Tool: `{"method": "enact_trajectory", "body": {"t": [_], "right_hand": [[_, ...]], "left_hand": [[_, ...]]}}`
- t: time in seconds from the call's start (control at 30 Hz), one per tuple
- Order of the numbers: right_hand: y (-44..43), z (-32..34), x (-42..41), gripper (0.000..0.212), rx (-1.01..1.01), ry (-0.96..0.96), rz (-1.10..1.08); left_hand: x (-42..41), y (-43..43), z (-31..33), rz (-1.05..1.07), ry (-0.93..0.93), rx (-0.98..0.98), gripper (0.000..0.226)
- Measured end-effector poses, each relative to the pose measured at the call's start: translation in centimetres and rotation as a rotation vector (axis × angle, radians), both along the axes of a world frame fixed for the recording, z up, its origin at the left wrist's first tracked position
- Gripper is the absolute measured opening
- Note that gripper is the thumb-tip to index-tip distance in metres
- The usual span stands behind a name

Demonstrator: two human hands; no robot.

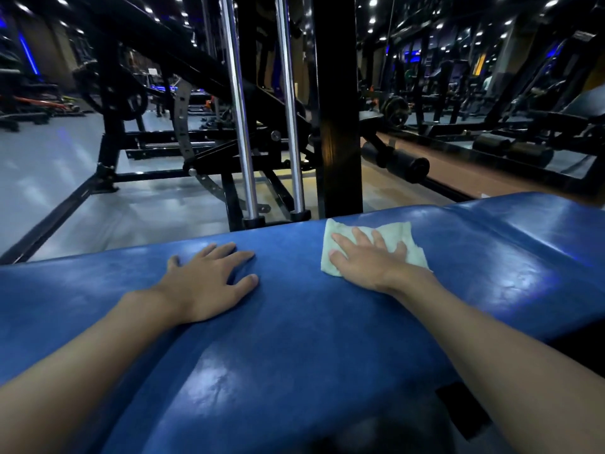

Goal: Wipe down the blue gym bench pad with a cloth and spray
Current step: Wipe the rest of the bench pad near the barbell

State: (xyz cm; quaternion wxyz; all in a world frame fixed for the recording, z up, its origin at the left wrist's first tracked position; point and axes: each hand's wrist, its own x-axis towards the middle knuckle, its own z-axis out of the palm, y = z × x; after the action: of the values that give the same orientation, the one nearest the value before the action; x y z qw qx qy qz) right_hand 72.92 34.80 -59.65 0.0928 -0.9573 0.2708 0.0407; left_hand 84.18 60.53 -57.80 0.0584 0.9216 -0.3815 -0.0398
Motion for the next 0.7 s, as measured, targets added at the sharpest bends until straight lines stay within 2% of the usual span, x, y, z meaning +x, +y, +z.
{"method": "enact_trajectory", "body": {"t": [0.43, 0.57, 0.63, 0.7], "right_hand": [[12.0, 0.3, 3.1, 0.058, -0.015, -0.012, 0.205], [15.6, 0.7, 4.0, 0.058, 0.036, 0.001, 0.286], [16.1, 1.5, 4.2, 0.055, 0.080, -0.051, 0.313], [15.0, 2.7, 4.0, 0.051, 0.093, -0.209, 0.278]], "left_hand": [[0.6, 8.2, 0.2, 0.116, -0.010, -0.065, 0.051], [-0.2, 9.6, 1.1, 0.156, -0.071, -0.205, 0.042], [-1.0, 9.1, 2.0, 0.152, -0.091, -0.298, 0.040], [-2.0, 7.5, 2.9, 0.097, -0.104, -0.356, 0.039]]}}
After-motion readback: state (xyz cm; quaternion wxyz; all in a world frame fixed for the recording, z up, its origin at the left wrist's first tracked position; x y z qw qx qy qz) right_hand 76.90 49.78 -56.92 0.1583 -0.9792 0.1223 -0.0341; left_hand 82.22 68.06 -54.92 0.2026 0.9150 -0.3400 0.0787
